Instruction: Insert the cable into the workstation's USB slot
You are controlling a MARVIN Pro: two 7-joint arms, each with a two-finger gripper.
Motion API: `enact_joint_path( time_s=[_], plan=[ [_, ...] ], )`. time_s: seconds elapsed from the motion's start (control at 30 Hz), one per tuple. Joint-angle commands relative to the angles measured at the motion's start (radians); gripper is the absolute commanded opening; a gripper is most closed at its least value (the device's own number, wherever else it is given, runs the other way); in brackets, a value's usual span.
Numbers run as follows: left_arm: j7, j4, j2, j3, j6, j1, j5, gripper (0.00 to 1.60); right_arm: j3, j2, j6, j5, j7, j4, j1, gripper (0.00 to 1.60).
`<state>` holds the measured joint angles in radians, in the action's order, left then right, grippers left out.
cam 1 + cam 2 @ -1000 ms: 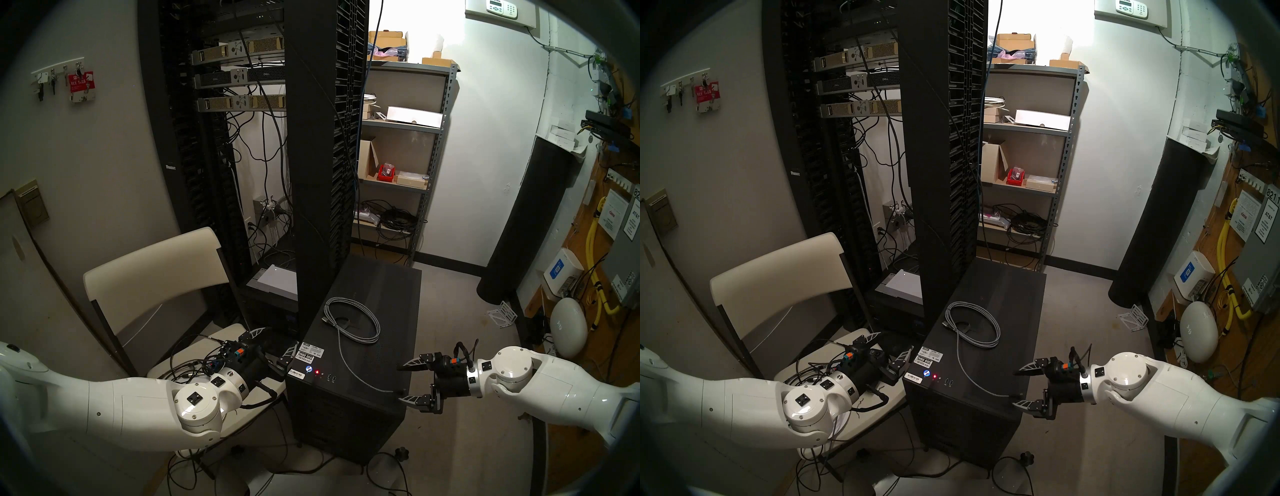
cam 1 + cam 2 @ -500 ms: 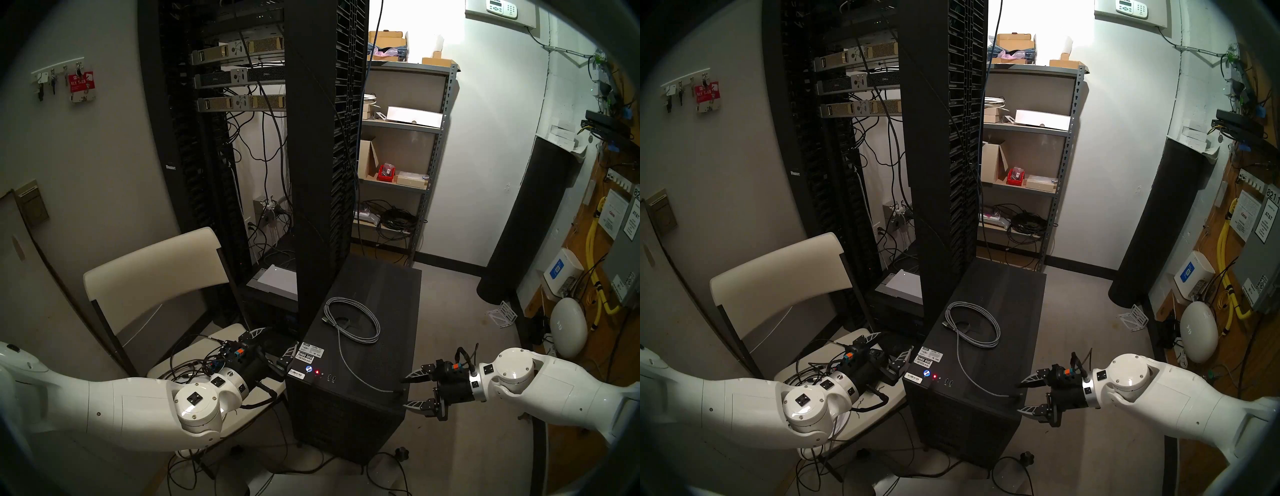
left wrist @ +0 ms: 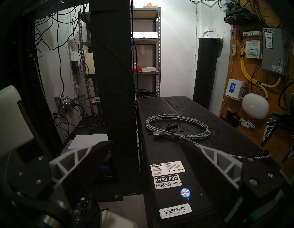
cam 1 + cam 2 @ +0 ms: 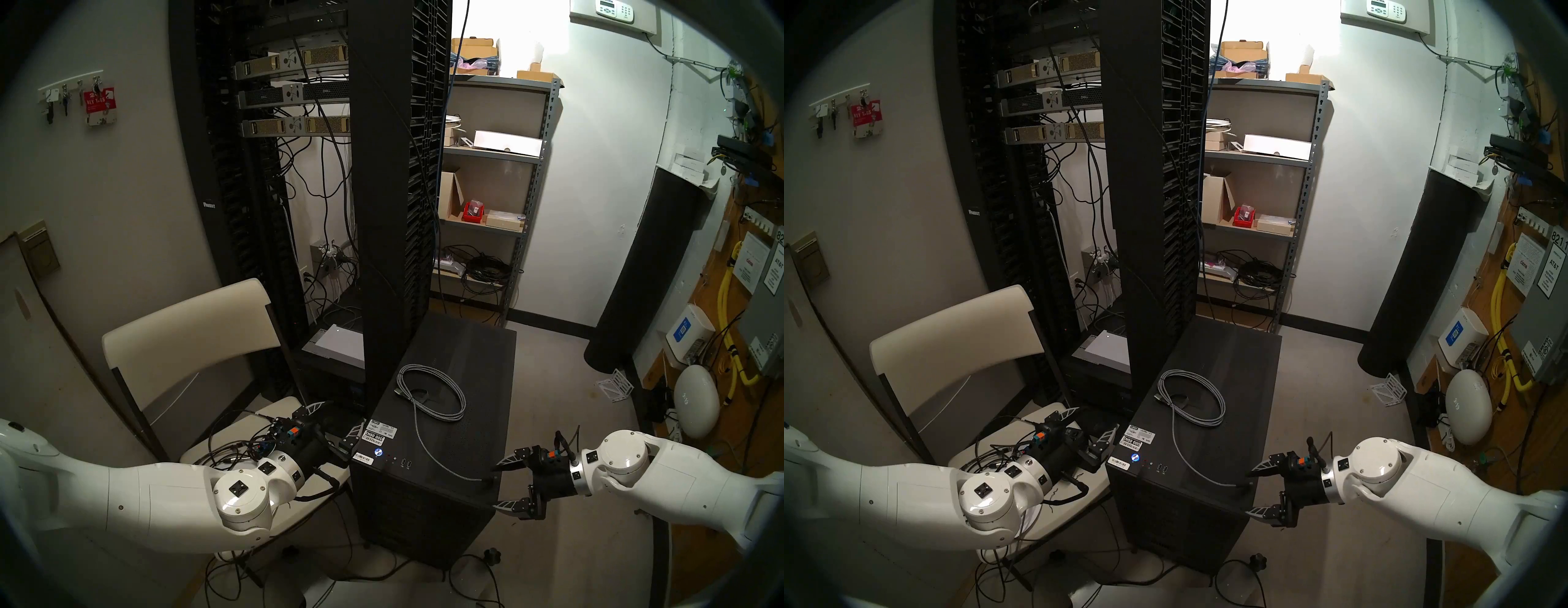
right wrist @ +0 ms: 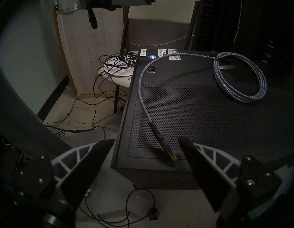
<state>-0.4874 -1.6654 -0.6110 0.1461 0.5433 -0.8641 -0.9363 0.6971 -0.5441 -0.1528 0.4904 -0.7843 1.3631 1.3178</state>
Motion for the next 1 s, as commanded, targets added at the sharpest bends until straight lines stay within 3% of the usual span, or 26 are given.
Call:
enact_joint_path(
  time_s=[0.0,0.17,0.27,0.4,0.43,0.47,0.5,0.77,0.83,0.87,0.9,0.93,0.97],
  plan=[
    [-0.002,-0.001,0.0,-0.009,0.003,0.008,-0.002,1.6,0.008,-0.016,-0.008,0.003,-0.002,-0.02,-0.016,1.46],
    [-0.002,-0.001,0.0,-0.009,0.003,0.008,-0.002,1.6,0.005,-0.038,-0.008,-0.011,-0.006,-0.052,-0.027,1.43],
    [-0.002,-0.001,0.0,-0.009,0.003,0.008,-0.002,1.6,0.002,-0.055,-0.009,-0.024,-0.008,-0.075,-0.034,1.29],
    [-0.002,-0.001,0.0,-0.008,0.003,0.008,-0.002,1.6,0.004,-0.063,-0.006,-0.029,-0.017,-0.082,-0.04,1.32],
    [-0.002,-0.001,0.0,-0.008,0.003,0.008,-0.002,1.6,0.005,-0.065,-0.006,-0.031,-0.018,-0.083,-0.04,1.17],
    [-0.002,-0.001,0.0,-0.008,0.003,0.008,-0.002,1.6,0.005,-0.065,-0.006,-0.031,-0.018,-0.083,-0.04,1.17],
    [-0.002,-0.001,0.0,-0.008,0.003,0.008,-0.002,1.6,0.006,-0.067,-0.006,-0.031,-0.02,-0.084,-0.041,0.9],
    [-0.002,-0.001,0.0,-0.008,0.003,0.008,-0.002,1.6,0.011,-0.081,-0.008,-0.04,-0.026,-0.096,-0.043,0.7],
    [-0.002,-0.001,0.0,-0.008,0.003,0.008,-0.002,1.6,0.012,-0.079,-0.007,-0.043,-0.024,-0.093,-0.042,0.51],
    [-0.002,-0.001,0.0,-0.008,0.003,0.008,-0.002,1.6,0.012,-0.079,-0.007,-0.043,-0.024,-0.093,-0.042,0.51],
    [-0.002,-0.001,0.0,-0.008,0.003,0.008,-0.002,1.6,0.013,-0.077,-0.006,-0.043,-0.025,-0.09,-0.042,0.33],
    [-0.002,-0.001,0.0,-0.008,0.003,0.008,-0.002,1.6,0.014,-0.075,-0.006,-0.043,-0.025,-0.087,-0.041,0.0],
    [-0.002,-0.001,0.0,-0.008,0.003,0.008,-0.002,1.6,0.016,-0.072,-0.006,-0.044,-0.023,-0.083,-0.04,0.0]
  ],
)
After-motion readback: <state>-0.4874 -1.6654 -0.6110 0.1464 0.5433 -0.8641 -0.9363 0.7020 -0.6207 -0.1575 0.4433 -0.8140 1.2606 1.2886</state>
